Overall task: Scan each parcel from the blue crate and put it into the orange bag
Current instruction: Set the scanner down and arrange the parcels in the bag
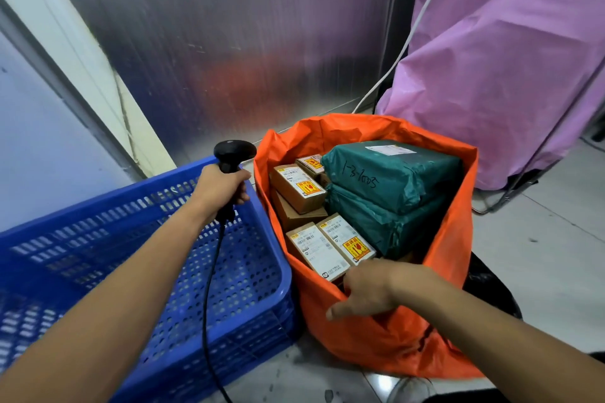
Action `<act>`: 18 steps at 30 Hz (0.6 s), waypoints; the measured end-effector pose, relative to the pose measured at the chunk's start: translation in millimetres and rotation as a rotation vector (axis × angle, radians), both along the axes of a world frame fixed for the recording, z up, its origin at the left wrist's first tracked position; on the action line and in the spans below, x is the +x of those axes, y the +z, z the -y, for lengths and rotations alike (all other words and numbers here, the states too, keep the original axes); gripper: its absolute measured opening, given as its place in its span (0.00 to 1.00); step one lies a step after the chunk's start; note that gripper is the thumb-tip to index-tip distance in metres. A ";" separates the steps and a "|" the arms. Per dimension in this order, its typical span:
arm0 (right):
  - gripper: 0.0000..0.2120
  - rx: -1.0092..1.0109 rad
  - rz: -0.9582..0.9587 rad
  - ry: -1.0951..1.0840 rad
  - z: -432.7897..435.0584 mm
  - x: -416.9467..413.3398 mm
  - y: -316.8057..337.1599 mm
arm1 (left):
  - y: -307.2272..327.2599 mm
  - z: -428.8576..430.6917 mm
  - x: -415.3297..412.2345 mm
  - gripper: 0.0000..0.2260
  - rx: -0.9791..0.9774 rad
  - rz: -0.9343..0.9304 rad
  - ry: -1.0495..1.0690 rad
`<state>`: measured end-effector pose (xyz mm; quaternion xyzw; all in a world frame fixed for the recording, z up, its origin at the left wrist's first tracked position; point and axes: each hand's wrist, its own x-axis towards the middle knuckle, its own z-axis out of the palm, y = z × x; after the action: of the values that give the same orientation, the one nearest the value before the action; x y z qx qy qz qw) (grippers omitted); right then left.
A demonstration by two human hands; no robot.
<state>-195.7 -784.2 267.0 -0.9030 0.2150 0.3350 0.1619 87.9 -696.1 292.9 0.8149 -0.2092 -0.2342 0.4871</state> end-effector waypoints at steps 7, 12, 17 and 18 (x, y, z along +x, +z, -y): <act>0.33 -0.145 0.462 -0.095 -3.2 20.1 24.0 | 35.0 -37.7 -11.1 0.05 -0.053 -0.114 -0.062; 0.26 -0.184 0.612 -0.145 -5.7 39.0 38.0 | 58.8 -61.0 -21.8 0.05 -0.050 -0.095 -0.100; 0.23 -0.148 0.816 -0.171 -18.6 64.8 57.1 | 82.4 -87.6 -30.9 0.09 -0.089 -0.123 -0.167; 0.22 -0.123 0.861 -0.163 -24.2 70.4 61.2 | 86.1 -92.8 -32.7 0.11 -0.080 -0.111 -0.177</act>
<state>-125.3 -760.1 328.1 -0.9482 0.2180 -0.0990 0.2086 55.1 -603.3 379.0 0.7590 -0.2623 -0.3124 0.5075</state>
